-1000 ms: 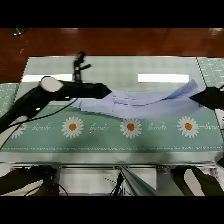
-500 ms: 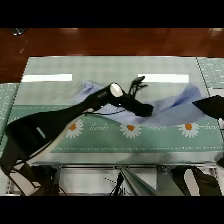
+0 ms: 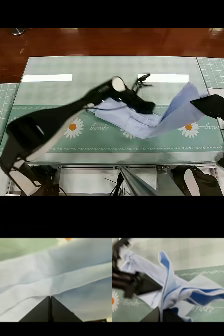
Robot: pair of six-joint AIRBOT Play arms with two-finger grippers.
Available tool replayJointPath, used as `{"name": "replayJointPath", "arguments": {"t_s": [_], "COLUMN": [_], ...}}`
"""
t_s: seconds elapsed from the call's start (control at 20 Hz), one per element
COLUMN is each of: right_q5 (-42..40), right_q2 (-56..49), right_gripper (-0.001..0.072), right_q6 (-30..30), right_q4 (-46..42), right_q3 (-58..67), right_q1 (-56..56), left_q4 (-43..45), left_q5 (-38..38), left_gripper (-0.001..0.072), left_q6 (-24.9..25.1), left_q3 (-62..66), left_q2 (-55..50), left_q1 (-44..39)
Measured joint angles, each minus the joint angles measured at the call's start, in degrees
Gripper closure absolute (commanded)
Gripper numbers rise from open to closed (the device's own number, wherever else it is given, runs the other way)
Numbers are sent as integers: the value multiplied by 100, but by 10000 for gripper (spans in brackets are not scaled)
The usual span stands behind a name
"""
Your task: Fold the shirts.
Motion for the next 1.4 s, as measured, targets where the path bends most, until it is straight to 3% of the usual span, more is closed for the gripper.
{"name": "replayJointPath", "arguments": {"t_s": [0.25,0.55,0.8,1.0,1.05,1.1,1.15,1.4], "right_q5": [-776,-2249,-2964,-3073,-3084,-3067,-3049,-2304], "right_q2": [-726,-3071,-5257,-6328,-6520,-6679,-6793,-6819], "right_gripper": [690,689,689,685,488,123,91,92], "right_q6": [76,7,-94,-103,-94,-70,-57,-221], "right_q4": [393,601,713,892,922,953,1032,1228], "right_q3": [70,1237,2677,3528,3681,3794,3877,4048], "right_q1": [1491,3578,4472,4868,4933,4979,5012,4839], "left_q4": [1027,1506,1593,1482,1432,1364,1320,1222], "left_q5": [-361,-328,-264,-243,-247,-236,-221,-57], "left_gripper": [686,685,685,685,686,686,685,685], "left_q6": [-138,7,-48,-81,-83,-83,-83,-85], "left_q3": [-1167,-3484,-4885,-5482,-5580,-5674,-5755,-6105], "left_q2": [1912,5145,6994,7556,7613,7659,7683,7665], "left_q1": [1895,4286,5243,5442,5462,5477,5488,5510]}}
